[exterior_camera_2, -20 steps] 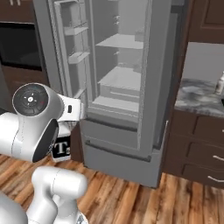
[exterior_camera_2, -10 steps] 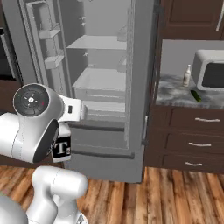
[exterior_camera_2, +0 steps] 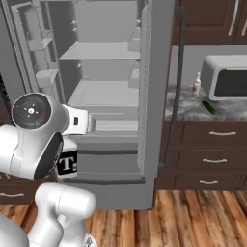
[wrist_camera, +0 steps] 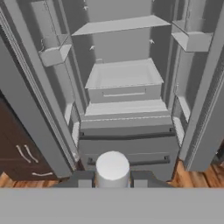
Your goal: Place the liquors on the top shelf of the fridge to keep them out of children's reach, and place the cucumber on lower shelves for easy access.
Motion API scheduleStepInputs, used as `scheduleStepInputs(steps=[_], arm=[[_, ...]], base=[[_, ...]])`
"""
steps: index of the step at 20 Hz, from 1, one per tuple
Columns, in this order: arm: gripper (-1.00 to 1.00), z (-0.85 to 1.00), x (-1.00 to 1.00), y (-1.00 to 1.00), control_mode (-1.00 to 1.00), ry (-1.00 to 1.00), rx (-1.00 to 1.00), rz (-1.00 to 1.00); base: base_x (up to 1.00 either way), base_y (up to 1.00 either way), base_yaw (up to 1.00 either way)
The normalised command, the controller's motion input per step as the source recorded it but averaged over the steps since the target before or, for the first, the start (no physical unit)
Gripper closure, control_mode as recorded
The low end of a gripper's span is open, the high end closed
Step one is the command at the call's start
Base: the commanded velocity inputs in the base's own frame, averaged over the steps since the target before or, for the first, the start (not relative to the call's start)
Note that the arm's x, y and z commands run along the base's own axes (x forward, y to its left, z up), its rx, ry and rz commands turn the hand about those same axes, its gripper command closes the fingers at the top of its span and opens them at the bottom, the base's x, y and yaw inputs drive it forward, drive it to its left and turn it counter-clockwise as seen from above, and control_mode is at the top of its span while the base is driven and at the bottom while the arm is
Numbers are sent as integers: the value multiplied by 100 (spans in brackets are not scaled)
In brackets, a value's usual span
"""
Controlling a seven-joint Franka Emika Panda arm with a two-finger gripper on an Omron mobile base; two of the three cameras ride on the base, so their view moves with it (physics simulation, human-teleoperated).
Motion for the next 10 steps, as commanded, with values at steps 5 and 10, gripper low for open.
scheduleStepInputs(steps=[5,10], arm=[[100,0,0,0,100,0,0,0],[100,0,0,0,100,0,0,0]], base=[[62,2,-4],[53,0,0]])
